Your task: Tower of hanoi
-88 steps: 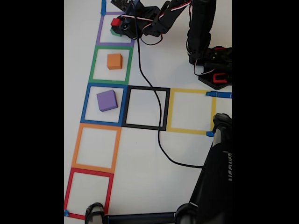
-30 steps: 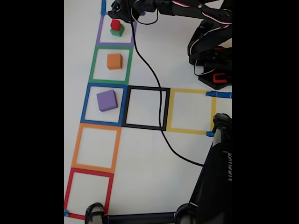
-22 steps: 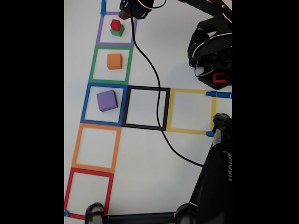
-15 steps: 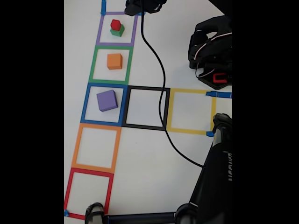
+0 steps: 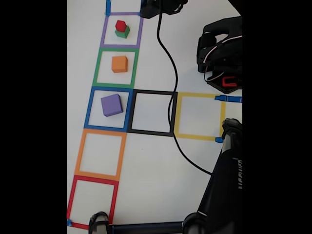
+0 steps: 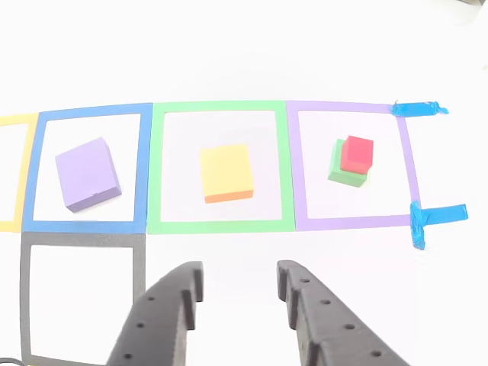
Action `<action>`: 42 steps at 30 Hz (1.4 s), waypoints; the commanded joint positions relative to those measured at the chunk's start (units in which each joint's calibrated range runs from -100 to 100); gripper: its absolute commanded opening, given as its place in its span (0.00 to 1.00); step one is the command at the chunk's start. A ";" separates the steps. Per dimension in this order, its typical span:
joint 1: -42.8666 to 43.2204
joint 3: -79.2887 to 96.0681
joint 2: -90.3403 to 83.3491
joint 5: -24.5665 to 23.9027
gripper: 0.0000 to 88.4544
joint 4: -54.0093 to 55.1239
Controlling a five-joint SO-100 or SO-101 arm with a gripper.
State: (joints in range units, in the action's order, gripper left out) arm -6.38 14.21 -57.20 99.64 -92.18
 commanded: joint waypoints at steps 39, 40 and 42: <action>-4.46 78.79 31.40 0.36 0.39 127.40; -4.84 78.52 34.31 0.36 0.39 130.24; -5.51 77.88 40.04 0.36 0.39 135.34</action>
State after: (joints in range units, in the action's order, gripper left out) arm -10.36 94.25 -25.62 99.64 33.74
